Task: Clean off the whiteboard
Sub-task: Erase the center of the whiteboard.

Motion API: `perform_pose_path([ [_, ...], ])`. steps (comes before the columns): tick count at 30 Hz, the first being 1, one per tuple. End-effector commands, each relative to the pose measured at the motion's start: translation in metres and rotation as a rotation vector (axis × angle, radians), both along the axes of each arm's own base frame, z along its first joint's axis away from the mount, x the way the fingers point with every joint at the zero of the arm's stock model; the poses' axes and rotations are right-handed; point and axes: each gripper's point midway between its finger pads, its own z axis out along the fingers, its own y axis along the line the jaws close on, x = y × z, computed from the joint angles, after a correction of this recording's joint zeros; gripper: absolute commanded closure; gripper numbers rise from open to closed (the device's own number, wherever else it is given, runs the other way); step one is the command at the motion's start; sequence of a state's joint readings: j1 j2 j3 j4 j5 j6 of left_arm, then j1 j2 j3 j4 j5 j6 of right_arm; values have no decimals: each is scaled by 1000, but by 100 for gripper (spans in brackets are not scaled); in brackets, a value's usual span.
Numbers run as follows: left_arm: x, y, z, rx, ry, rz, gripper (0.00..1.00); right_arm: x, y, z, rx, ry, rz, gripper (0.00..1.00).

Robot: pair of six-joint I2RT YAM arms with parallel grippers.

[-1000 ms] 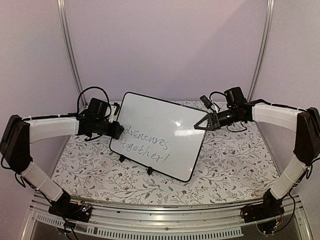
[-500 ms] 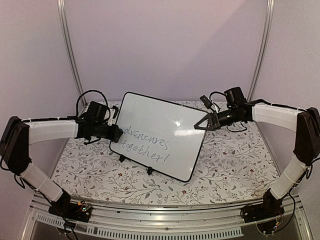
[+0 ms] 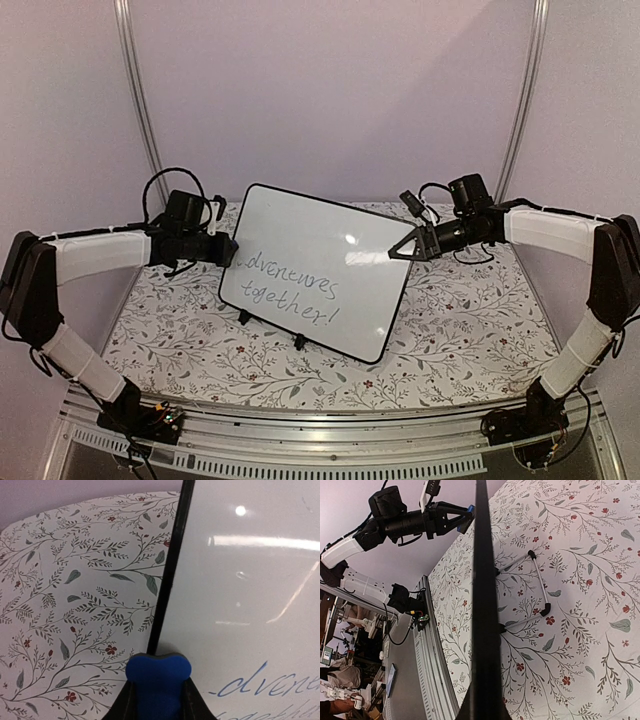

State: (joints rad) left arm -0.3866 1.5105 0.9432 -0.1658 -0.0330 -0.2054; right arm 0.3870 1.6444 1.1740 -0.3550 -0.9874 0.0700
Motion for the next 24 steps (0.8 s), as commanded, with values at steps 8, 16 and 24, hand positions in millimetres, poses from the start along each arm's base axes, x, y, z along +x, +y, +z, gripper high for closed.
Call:
perform_pose_path([
  [8,-26,-21,-7,-142,10,-2,100,-4,-2,8,17,-14,11,100],
  [16,-44,-29,-56,-127,140,27,100,-3,-2,7,21,-8,14,100],
  [24,-24,-13,-41,-118,38,129,100,-5,-2,5,22,0,17,100],
])
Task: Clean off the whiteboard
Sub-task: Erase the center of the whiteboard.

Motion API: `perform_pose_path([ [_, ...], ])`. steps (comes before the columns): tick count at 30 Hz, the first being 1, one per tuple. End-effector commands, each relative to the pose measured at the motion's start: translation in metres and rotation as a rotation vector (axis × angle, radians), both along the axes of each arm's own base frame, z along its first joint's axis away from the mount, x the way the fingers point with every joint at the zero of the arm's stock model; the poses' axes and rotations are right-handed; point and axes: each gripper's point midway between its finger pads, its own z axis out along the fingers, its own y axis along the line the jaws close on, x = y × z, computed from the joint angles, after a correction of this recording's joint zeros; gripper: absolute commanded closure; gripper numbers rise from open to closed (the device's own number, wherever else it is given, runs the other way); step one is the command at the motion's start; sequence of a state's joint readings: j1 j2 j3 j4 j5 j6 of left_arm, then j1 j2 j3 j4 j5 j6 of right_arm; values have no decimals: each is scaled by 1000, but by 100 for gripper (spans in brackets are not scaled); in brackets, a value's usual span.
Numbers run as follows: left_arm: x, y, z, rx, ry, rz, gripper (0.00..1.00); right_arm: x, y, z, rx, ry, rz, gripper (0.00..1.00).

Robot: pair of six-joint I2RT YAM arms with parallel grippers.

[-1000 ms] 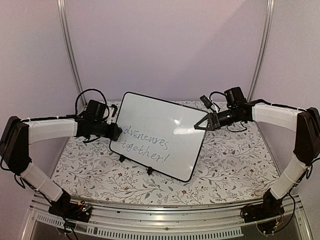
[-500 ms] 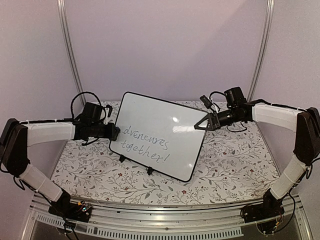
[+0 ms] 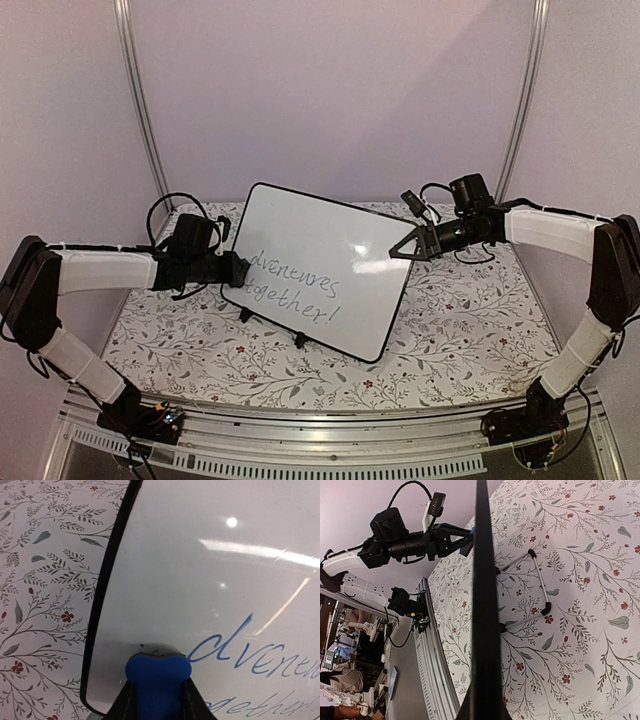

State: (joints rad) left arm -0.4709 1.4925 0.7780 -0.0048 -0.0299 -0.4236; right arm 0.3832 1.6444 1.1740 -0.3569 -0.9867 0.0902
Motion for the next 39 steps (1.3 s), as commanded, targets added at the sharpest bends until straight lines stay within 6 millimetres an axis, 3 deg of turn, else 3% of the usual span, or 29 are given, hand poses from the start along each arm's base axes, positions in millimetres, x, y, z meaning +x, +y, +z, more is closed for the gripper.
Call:
perform_pose_path([
  [1,13,14,0,37,-36,82,100,-6,0,5,23,-20,30,100],
  [6,38,18,36,41,-146,118,100,-6,0,5,23,-17,30,100],
  [9,44,19,42,39,-163,117,100,-6,0,5,24,-17,31,100],
  [12,37,15,30,19,-126,101,100,-7,0,4,24,-15,33,100],
  [20,-15,0,-23,-55,16,56,100,-7,1,2,23,-11,33,100],
  [24,-28,-5,-37,-62,50,52,100,-7,2,0,20,-8,35,100],
  [28,-18,-9,-23,-67,3,46,100,-8,2,-2,16,-3,37,100],
  [35,22,-34,44,-95,-161,-17,100,-8,4,-2,16,1,40,100],
  [39,28,-39,56,-90,-185,-32,100,-8,3,-2,15,1,39,100],
])
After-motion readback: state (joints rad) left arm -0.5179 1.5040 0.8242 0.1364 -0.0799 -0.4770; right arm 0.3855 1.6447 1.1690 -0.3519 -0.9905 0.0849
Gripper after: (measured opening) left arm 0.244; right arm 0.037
